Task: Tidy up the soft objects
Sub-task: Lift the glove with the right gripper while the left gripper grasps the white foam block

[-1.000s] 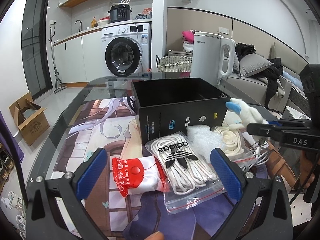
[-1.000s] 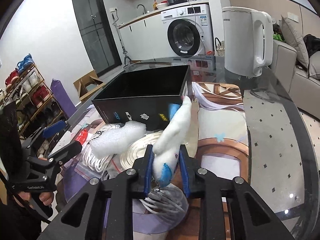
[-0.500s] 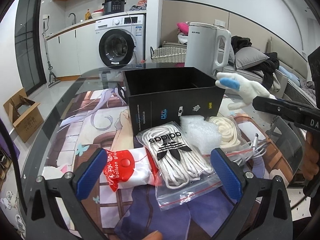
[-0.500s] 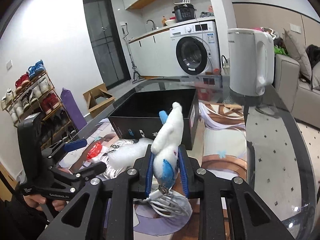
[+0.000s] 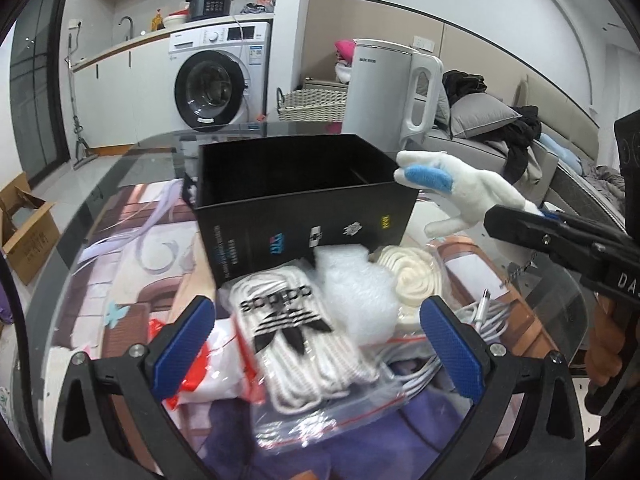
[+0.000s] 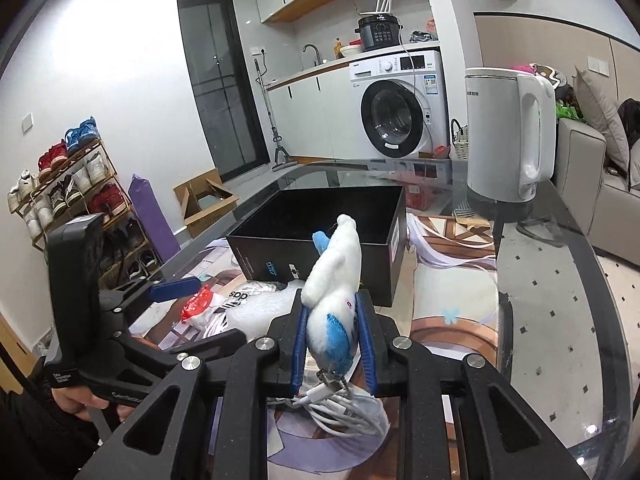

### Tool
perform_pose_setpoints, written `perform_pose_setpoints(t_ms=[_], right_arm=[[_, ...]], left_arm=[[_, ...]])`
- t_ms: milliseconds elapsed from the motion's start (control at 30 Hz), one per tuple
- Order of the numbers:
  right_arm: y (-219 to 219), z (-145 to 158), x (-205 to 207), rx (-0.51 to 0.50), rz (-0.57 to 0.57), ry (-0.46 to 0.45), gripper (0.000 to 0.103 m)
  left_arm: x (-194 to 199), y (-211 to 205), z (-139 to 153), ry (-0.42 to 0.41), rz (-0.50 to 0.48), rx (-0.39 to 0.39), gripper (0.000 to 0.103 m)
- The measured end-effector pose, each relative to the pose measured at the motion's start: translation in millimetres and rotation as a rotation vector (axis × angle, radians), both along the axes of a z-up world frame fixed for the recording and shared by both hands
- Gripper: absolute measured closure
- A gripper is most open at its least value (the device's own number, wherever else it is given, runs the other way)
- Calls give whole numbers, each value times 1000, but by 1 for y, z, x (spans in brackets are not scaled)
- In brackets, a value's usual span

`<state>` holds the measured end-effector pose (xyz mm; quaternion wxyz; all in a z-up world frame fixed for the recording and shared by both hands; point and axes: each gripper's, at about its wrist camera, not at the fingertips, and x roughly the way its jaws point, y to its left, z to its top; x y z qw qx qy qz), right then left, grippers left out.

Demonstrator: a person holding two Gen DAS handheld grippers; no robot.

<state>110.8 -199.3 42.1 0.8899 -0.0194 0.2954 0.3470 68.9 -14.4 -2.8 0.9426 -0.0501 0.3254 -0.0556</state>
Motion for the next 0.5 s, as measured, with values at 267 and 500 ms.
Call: perform_pose_setpoints(t_ms=[267,500], right_arm=[[-3,-1,3,5,4,7,81],[-3,-3,4,-2,8,12,81]], left_arm=[[20,-20,-4,52,-81,34,36],[23,-30,-6,44,-109,50,64]])
